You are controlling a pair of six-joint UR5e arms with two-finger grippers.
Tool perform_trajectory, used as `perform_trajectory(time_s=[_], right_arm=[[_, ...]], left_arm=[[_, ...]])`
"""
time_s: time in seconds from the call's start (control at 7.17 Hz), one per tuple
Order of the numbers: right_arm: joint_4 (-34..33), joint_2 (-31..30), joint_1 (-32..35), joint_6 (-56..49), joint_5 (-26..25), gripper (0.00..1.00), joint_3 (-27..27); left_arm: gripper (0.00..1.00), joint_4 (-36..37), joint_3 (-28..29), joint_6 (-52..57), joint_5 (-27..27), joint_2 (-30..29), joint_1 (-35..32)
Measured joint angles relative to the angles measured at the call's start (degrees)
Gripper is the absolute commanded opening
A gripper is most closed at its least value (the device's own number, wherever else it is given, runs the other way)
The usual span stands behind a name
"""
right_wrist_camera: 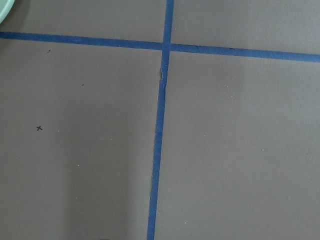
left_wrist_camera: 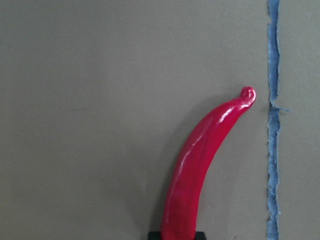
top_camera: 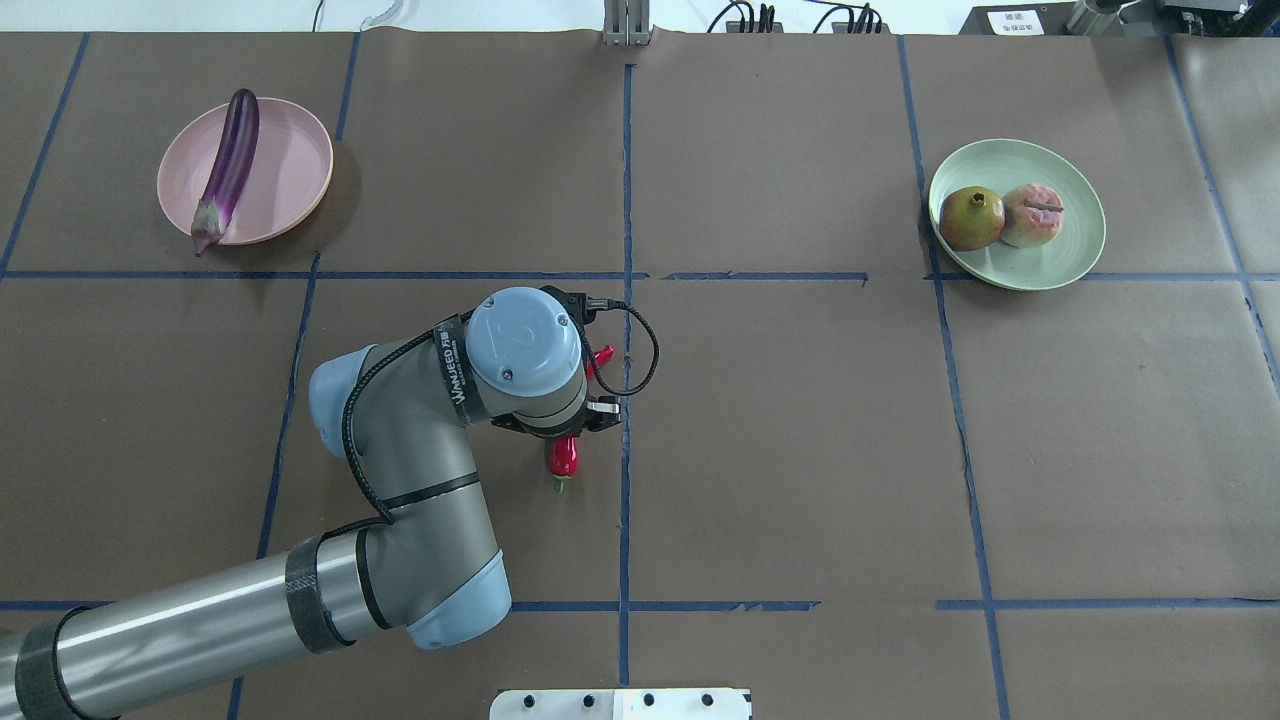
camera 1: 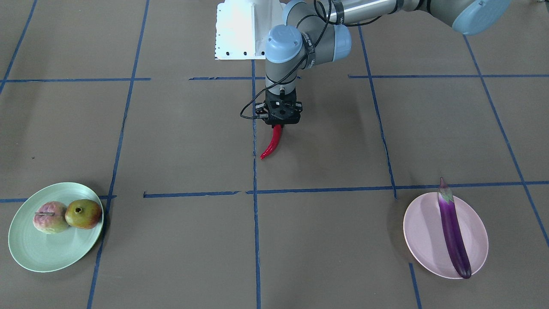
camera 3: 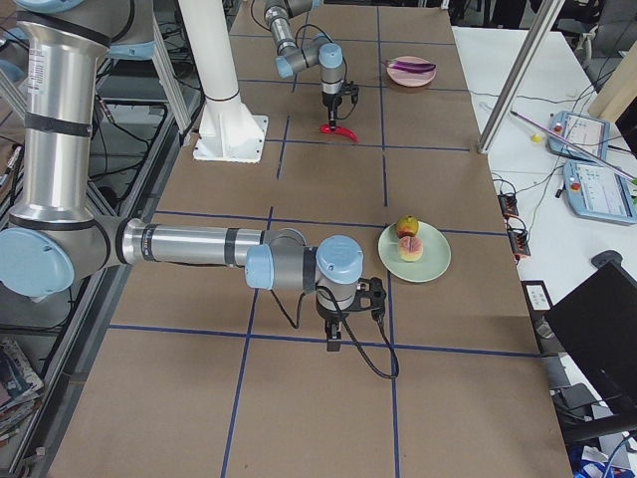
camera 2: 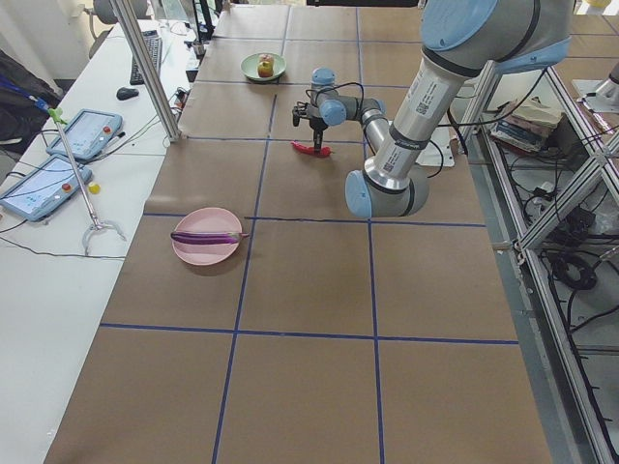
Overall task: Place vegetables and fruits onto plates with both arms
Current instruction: 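Move the left gripper back to the red chili pepper and grasp it, then carry the chili with the left gripper onto the pink plate beside the eggplant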
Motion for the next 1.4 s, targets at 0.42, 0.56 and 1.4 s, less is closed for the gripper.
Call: perform_trajectory(time_s=[0.42, 0.56, 1.4], right_arm=[[0.0, 0.0, 0.0, 0.04, 0.0, 1.0, 0.0], [0.0, 0.0, 0.0, 0.02, 0.0, 1.0, 0.0], [0.0, 0.05, 0.0, 0.09, 0.0, 1.0, 0.0]], left_arm=[[0.0, 0.21, -1.49, 0.17, -1.81, 0.14, -2.42], [0.0, 0.23, -2.06, 0.42, -5.5, 0.7, -6.27], [0.99, -4.07, 17.38, 29.91, -13.74, 6.95, -35.2]])
